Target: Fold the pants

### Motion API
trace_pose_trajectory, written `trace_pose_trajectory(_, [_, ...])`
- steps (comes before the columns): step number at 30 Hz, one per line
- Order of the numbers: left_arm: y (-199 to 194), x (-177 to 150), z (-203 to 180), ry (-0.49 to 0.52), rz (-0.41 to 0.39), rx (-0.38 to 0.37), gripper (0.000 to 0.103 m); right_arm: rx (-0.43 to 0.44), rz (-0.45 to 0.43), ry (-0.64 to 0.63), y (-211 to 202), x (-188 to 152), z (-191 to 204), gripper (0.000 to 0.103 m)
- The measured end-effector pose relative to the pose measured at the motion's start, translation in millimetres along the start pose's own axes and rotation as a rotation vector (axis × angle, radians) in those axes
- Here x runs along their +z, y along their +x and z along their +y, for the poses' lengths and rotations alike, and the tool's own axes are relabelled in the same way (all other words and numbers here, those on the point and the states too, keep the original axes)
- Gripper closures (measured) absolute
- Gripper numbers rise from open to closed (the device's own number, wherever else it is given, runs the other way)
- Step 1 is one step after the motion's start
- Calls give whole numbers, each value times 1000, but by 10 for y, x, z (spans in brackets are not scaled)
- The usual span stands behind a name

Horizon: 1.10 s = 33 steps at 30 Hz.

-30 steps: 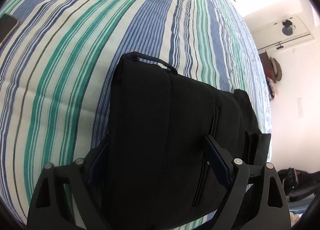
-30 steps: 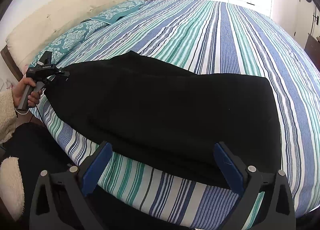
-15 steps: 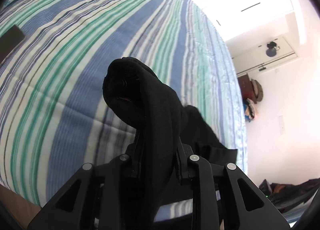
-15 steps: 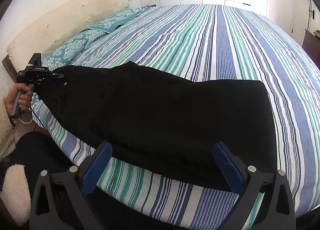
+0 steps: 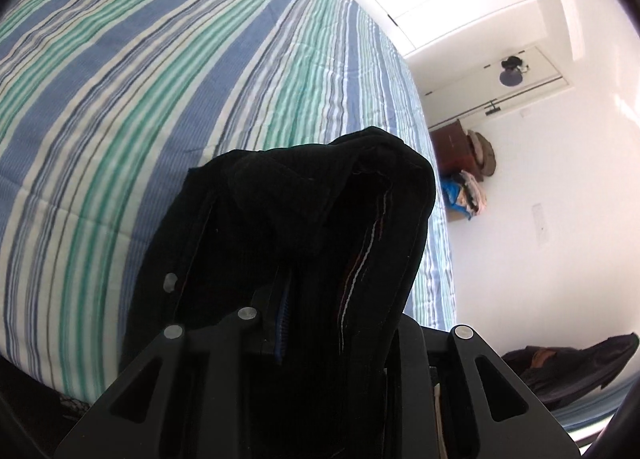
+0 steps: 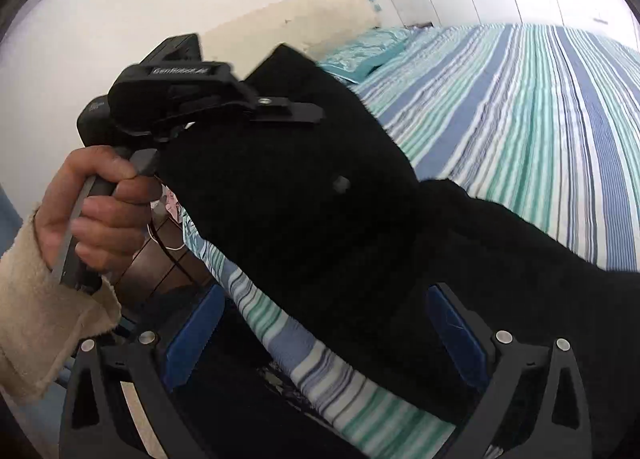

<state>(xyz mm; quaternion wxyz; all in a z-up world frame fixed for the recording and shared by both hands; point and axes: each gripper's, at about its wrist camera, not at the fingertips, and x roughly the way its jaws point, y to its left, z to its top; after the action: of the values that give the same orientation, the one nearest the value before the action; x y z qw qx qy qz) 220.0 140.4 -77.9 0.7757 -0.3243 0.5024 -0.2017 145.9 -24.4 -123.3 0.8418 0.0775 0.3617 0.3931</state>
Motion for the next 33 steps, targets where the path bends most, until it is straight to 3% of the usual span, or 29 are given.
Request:
trace_pose_trajectory(3, [403, -100, -254, 35, 82, -19, 65, 50, -40, 72, 47, -50, -97, 2])
trace_pose_trajectory(4, [613, -127, -314, 44, 154, -45, 54, 62, -42, 83, 33, -100, -151, 2])
trace_pose_trajectory(5, [819, -146, -347, 39, 238, -83, 50, 73, -38, 89, 14, -143, -206, 2])
trace_pose_trajectory(6, [1000, -169, -349, 11, 303, -122, 47, 85, -37, 95, -8, -173, -268, 2])
trace_pose_trajectory(8, [1167, -207, -359, -54, 350, -127, 47, 91, -32, 142, -61, -251, -469, 0])
trace_pose_trajectory(12, [946, -148, -574, 53, 310, -145, 47, 71, 6, 326, -34, -453, -1010, 0])
trace_pose_trajectory(17, [262, -142, -569, 252, 165, -35, 40, 92, 3, 397, -113, -496, -1241, 0])
trace_pose_trajectory(19, [69, -227, -392, 263, 121, 27, 40, 46, 45, 393, -80, -417, -1269, 0])
trace_pose_trajectory(21, [-79, -352, -139, 221, 95, 51, 40, -53, 95, 383, -34, -320, -1284, 0])
trace_pose_trajectory(23, [-161, -442, 118, 148, 80, 37, 40, -129, 178, 372, 69, -252, -1286, 17])
trace_pose_trajectory(24, [-163, -471, 235, 118, 74, 30, 40, -162, 217, 356, 105, -227, -1273, 51])
trace_pose_trajectory(25, [-181, -507, 326, 94, 67, 31, 40, -188, 229, 354, 98, -212, -1277, 75])
trace_pose_trajectory(30, [-253, -641, 458, 89, 33, 74, 40, -15, 69, 532, -411, -118, -1466, 79])
trace_pose_trajectory(33, [-224, -686, 345, 141, 27, 80, 40, 37, -11, 555, -797, -53, -1502, 79])
